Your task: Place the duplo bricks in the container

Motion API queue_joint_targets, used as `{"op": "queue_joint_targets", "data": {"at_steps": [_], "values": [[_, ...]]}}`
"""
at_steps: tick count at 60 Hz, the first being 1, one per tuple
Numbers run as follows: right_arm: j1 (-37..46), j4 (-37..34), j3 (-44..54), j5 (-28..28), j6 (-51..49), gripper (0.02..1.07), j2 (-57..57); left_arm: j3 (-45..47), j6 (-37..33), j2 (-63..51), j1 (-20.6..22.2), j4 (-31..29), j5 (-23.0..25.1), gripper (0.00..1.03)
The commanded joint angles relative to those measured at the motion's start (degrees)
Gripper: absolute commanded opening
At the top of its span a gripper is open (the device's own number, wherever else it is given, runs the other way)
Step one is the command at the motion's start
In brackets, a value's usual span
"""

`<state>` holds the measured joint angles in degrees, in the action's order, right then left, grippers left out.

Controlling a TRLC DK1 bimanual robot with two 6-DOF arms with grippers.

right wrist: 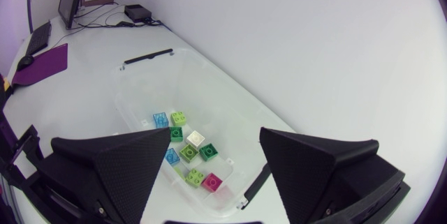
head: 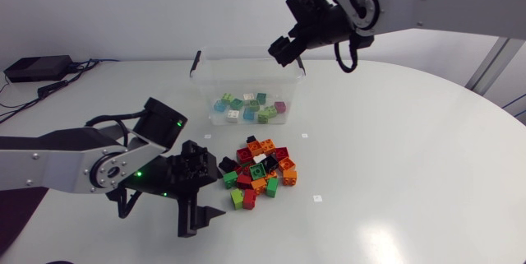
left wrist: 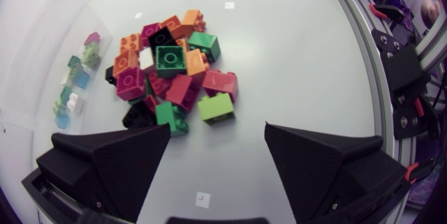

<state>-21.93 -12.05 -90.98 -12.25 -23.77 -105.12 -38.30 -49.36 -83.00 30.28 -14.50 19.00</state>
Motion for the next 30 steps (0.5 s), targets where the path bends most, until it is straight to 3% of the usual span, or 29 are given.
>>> {"op": "queue_joint_targets", "data": {"at_steps": [1, 30], "values": [[0.49, 1.95, 5.81, -0.76, -0.05, 0.97, 5.37, 1.74, -1.09, -2.43, 1.18, -0.18, -0.37, 0.93], [1.63, 3.97, 27.35, -1.72, -0.93, 0.97, 24.26, 0.78, 3.75, -10.34, 2.59, 8.09, -2.66, 0.88]]}}
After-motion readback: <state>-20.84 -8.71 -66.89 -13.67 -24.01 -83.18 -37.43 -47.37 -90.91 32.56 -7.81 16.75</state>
